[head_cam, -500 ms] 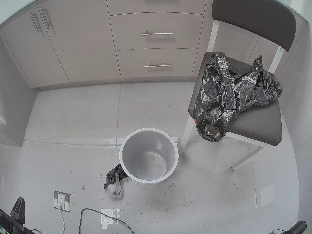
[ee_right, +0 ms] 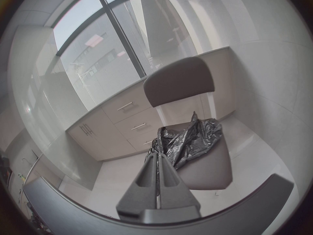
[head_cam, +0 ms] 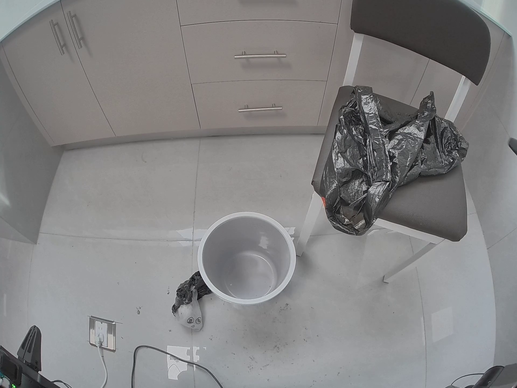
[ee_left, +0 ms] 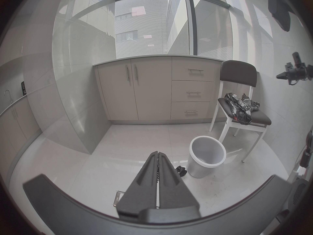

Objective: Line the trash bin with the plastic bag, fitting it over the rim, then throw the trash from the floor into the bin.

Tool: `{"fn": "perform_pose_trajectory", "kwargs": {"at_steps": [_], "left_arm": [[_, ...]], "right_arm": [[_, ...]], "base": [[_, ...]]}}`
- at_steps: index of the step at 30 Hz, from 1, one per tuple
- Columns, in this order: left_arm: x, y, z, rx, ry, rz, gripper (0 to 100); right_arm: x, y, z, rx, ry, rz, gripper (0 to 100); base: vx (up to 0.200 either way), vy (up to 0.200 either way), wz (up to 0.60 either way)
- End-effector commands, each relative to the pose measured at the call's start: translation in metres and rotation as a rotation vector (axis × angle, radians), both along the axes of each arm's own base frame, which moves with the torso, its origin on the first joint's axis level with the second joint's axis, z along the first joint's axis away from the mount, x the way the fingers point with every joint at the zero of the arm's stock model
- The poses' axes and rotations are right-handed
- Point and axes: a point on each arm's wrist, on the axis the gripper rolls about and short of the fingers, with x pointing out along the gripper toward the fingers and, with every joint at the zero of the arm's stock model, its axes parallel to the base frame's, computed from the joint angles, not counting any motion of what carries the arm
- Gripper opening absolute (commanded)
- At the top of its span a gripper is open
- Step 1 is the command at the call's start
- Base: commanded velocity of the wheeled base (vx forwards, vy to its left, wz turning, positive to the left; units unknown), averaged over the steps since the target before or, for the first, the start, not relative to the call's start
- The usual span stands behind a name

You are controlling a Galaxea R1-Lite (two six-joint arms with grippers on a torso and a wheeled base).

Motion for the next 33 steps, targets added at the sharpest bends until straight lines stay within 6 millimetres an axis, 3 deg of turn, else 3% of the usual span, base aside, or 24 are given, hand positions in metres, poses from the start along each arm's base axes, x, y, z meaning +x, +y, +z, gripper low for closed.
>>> {"fn": "perform_pose_trajectory", "kwargs": {"at_steps": [1,2,4,5,6,8,10,13,15,18,23,33], "left_arm": [[0.002,0.000,-0.004,0.000,0.027,0.011,0],[0.002,0.000,-0.004,0.000,0.027,0.011,0],[-0.001,0.000,0.020,-0.014,-0.037,0.013,0],[-0.003,0.000,0.106,-0.110,-0.174,0.010,0],[0.004,0.001,0.163,-0.230,-0.213,0.001,0],[-0.007,0.000,0.196,-0.246,-0.180,0.000,0],[-0.012,0.000,0.192,-0.190,-0.063,0.001,0],[-0.018,-0.001,0.176,-0.159,-0.032,-0.008,0],[-0.018,-0.001,0.149,-0.164,0.007,0.007,0],[-0.022,-0.001,0.132,-0.155,0.017,0.016,0],[-0.022,-0.001,0.128,-0.120,0.022,0.007,0],[-0.020,-0.001,0.116,-0.119,0.054,0.011,0]], "right_arm": [[0.133,0.131,-0.018,-0.158,0.167,0.107,0],[0.134,0.132,-0.019,-0.162,0.167,0.109,0],[0.142,0.151,-0.021,-0.193,0.165,0.145,0],[0.152,0.161,-0.025,-0.206,0.172,0.154,0],[0.157,0.167,-0.027,-0.208,0.174,0.159,0],[0.162,0.177,-0.028,-0.211,0.175,0.174,0],[0.165,0.184,-0.031,-0.215,0.179,0.184,0],[0.170,0.186,-0.039,-0.221,0.199,0.184,0],[0.178,0.186,-0.049,-0.219,0.228,0.170,0],[0.187,0.189,-0.047,-0.204,0.214,0.156,0],[0.197,0.196,-0.027,-0.196,0.145,0.131,0],[0.236,0.207,-0.041,-0.293,0.136,-0.090,0]], "base": [[0.000,0.000,0.00],[0.000,0.000,0.00],[0.000,0.000,0.00],[0.000,0.000,0.00],[0.000,0.000,0.00],[0.000,0.000,0.00],[0.000,0.000,0.00],[0.000,0.000,0.00],[0.000,0.000,0.00],[0.000,0.000,0.00],[0.000,0.000,0.00],[0.000,0.000,0.00]]}}
